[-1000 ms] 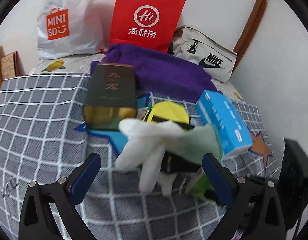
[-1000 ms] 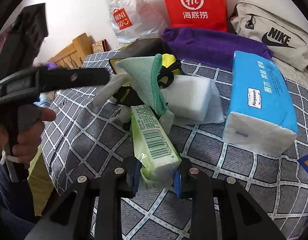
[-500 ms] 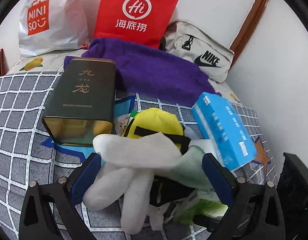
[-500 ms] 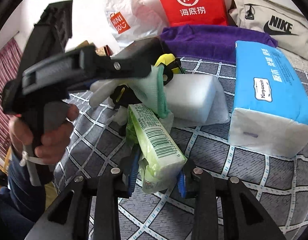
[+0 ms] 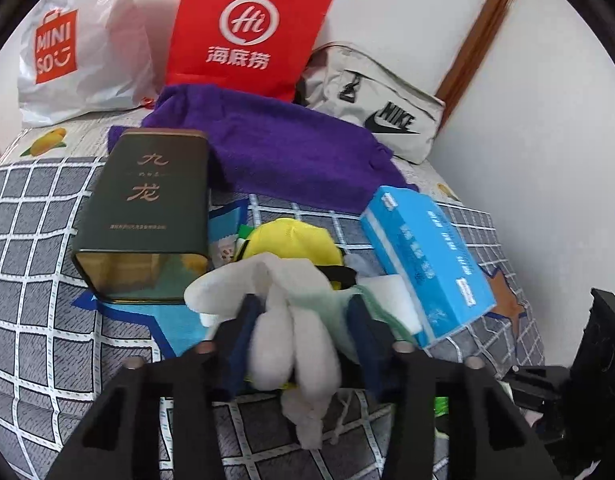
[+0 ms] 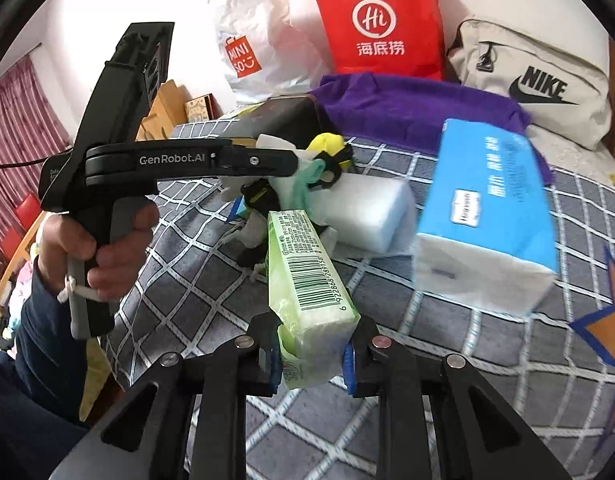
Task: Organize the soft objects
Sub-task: 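Carry the gloves with the left tool while the right tool carries the wipes toward the purple towel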
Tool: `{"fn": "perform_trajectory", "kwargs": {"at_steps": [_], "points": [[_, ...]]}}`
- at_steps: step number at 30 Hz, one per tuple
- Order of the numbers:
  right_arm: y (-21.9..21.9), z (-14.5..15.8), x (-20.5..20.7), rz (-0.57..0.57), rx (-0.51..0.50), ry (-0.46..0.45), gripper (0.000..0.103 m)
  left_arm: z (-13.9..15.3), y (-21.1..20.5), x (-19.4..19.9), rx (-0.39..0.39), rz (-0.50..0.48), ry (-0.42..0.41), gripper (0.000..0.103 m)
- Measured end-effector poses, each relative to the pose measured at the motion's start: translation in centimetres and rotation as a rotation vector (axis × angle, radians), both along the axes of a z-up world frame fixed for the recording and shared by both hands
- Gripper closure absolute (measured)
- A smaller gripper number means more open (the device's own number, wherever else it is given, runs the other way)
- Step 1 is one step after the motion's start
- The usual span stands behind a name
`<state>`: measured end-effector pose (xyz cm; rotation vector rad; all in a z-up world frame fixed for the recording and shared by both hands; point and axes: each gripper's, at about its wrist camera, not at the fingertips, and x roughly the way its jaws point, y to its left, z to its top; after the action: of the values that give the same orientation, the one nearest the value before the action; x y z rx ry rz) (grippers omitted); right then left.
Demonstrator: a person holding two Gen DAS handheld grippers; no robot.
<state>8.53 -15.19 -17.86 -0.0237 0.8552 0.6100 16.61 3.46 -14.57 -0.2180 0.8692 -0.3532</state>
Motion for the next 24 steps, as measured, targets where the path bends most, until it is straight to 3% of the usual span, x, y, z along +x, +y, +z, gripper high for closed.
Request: {"fn": "perform_trajectory", "kwargs": {"at_steps": [6,12,24], "points": [[-1.6,0.8,-0.7,-0.049,-0.013,-0.012,0.080,0.9,-0.7,-0.8,0.043,-0.016,-0.010,0.074],[-3.2,1.5,-0.8,-0.104,0.004,-0.022,0.080,2.7,-0.2,-1.9,0.083,-0.001,-0.032,0.075],[-3.7,5.0,0.1,-0.146,0.018,-0.078,0.080,7.1,1.6,-2.6,0.090,0.051,-0.076,0.075]]}}
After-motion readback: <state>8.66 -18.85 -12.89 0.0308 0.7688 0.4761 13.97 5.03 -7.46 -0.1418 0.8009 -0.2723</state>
